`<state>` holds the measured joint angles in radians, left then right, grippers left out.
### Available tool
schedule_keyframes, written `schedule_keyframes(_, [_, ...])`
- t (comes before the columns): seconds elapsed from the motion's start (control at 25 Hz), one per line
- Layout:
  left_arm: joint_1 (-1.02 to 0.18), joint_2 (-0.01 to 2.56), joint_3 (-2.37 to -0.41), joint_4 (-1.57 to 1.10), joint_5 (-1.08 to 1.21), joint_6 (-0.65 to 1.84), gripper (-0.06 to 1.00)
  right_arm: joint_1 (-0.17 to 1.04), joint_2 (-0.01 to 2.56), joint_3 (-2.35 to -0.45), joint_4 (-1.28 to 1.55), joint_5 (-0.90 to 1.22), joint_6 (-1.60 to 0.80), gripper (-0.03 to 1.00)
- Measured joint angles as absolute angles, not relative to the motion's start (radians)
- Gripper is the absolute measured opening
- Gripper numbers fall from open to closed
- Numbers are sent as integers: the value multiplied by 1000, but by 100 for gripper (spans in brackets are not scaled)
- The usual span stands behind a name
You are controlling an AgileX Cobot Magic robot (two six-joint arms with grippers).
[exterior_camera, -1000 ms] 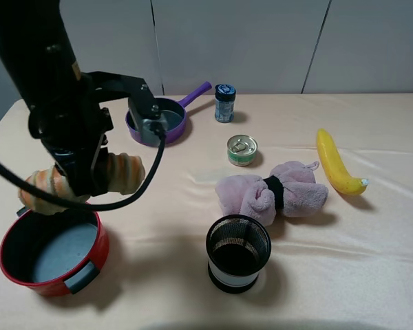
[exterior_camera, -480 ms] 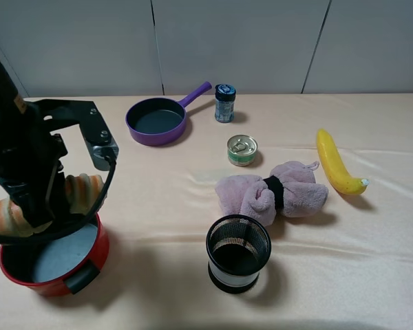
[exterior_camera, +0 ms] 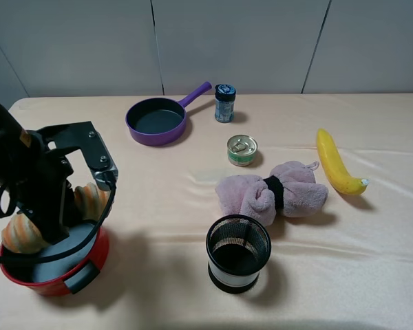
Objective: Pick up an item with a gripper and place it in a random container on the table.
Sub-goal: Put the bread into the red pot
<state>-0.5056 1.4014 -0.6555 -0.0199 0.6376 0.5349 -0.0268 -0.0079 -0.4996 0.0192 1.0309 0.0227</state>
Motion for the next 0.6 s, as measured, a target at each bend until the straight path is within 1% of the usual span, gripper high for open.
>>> schedule_keyframes(0.24, [-506, 1401, -626, -22, 602, 527, 26, -27, -8, -500, 19, 1031, 23, 69])
schedule_keyframes(0.6, [-506, 1401, -625, 0, 650, 493, 26, -27, -8, -500, 19, 1031, 23, 69])
